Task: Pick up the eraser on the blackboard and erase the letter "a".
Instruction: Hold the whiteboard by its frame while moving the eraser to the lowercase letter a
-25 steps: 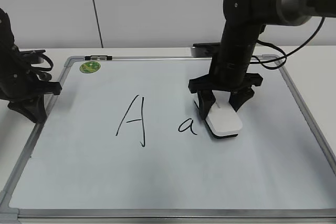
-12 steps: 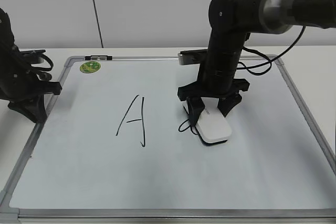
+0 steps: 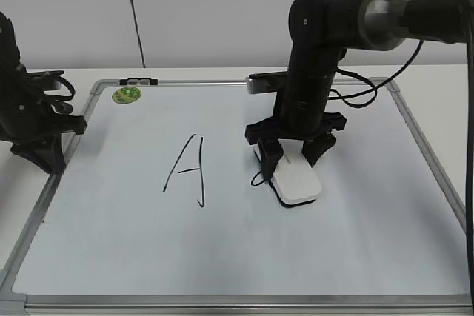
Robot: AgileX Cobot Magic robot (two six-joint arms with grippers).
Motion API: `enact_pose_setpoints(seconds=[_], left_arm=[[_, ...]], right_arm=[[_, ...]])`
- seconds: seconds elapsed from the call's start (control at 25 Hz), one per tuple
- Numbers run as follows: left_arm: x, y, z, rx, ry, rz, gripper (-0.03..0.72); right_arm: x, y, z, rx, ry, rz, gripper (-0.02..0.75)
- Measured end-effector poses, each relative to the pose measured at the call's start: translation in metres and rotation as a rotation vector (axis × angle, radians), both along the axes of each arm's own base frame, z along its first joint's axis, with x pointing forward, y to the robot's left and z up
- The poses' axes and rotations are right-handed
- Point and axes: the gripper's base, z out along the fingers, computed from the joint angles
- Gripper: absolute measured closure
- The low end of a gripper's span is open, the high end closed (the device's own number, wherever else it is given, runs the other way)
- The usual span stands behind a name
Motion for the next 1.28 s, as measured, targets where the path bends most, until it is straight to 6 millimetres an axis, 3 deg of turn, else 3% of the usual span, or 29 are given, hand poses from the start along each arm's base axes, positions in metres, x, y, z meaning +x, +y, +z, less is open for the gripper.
enact_pose_setpoints(seconds=[0.28,0.44,0.68,1.28], left_arm=[[0.0,0.0,0.0,0.0,0.0,0.0,0.633],[0.0,0.0,0.0,0.0,0.0,0.0,0.633],[0.0,0.0,0.0,0.0,0.0,0.0,0.633],[0.0,0.0,0.0,0.0,0.0,0.0,0.633]], right_arm=[[-0.017,0.033,-0.001,0.008,0.001,0.083,0.213],[-0.02,0.04,-0.001,0.008,0.001,0.099,0.213],[-0.02,0.039,-0.001,0.008,0.0,0.097,0.213],[-0.004,0.013,-0.001,0.075,0.031,-0.011,0.213]])
